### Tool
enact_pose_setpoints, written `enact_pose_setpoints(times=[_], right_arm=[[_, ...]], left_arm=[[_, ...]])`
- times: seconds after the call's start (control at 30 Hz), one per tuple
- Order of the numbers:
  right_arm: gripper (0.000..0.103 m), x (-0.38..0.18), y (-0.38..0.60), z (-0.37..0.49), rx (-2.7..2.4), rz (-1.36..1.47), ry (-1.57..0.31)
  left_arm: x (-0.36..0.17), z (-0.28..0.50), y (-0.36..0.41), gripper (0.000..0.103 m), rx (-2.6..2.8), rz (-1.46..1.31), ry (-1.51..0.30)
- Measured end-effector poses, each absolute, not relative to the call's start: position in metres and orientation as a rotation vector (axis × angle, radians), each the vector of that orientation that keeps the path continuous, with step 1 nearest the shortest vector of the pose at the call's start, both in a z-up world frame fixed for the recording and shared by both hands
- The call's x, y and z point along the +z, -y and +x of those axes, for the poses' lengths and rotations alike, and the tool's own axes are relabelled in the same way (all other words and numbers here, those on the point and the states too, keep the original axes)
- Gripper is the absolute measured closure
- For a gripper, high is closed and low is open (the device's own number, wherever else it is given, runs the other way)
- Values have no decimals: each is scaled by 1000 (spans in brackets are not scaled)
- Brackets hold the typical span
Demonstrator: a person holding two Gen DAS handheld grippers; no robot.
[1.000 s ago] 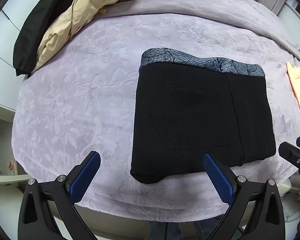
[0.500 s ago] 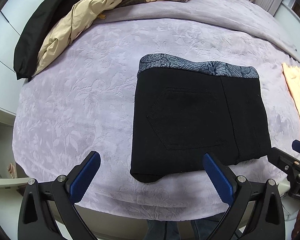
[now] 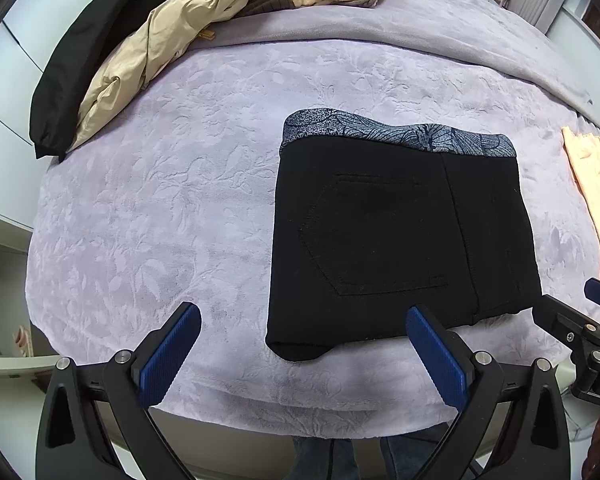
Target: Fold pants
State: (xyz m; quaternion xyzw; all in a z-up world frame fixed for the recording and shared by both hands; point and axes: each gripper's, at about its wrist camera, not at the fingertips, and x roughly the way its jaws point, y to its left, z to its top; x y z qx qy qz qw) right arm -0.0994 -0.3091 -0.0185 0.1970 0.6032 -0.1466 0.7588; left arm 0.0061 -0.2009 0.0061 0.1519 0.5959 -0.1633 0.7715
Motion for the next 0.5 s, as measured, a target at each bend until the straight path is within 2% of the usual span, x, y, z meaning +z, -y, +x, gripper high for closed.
enact_pose_setpoints(times=[0.5], right_arm=[[0,-17,311,-100,-329,435,-1304]], left_arm=[[7,4,204,0,-362,343,-1290]])
